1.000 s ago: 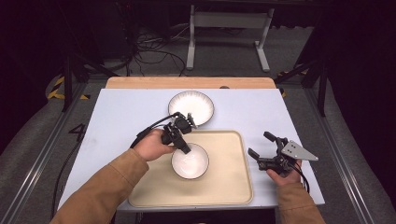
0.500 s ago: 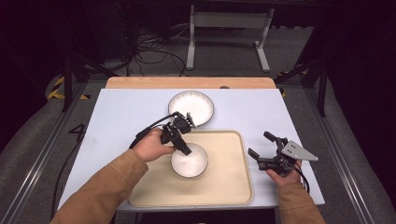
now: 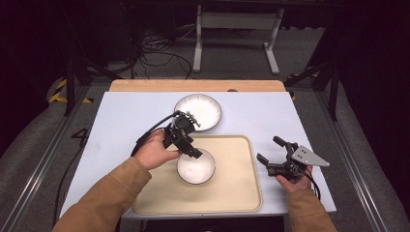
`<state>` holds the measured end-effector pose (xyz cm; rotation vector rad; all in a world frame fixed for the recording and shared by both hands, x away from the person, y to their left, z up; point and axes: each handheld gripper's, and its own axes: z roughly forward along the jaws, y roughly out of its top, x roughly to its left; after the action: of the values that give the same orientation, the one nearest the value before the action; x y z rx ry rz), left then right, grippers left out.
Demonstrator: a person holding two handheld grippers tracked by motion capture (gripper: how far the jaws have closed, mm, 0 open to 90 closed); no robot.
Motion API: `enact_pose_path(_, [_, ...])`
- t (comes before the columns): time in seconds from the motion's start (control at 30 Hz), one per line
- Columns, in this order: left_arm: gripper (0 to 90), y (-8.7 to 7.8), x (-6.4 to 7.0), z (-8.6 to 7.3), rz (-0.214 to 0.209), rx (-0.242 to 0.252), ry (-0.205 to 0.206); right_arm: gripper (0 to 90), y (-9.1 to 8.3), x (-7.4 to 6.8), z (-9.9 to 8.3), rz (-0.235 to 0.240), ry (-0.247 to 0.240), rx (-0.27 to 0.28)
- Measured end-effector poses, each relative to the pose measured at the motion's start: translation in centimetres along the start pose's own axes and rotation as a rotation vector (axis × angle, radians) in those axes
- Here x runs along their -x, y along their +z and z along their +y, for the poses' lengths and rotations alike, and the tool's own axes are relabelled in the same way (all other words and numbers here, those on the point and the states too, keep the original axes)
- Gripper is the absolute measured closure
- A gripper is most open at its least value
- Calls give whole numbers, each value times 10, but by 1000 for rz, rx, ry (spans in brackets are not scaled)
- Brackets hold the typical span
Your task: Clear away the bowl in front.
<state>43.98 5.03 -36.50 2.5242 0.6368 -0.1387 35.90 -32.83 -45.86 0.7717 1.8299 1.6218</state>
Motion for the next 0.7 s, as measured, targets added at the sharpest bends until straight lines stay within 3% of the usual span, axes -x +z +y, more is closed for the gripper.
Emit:
enact_pose_path(0.13, [222,-9,1,-4,-28,78,-15,69,0,0,0,0,4,-2])
enact_pose_path(0.27, [110,-18,2,-11,-38,165,9,68,0,0,0,2,5,-2])
enact_pose_path(0.47, [11,-28,3,-22,-23,265,12,68,0,0,0,4,5,-4])
enact_pose_path(0.67, [2,-39,6,-41,-13,407,24,64,0,0,0,5,1,-4])
enact_pose_path(0.7, [2,-39,6,-41,-13,407,24,64,0,0,0,7,1,-3])
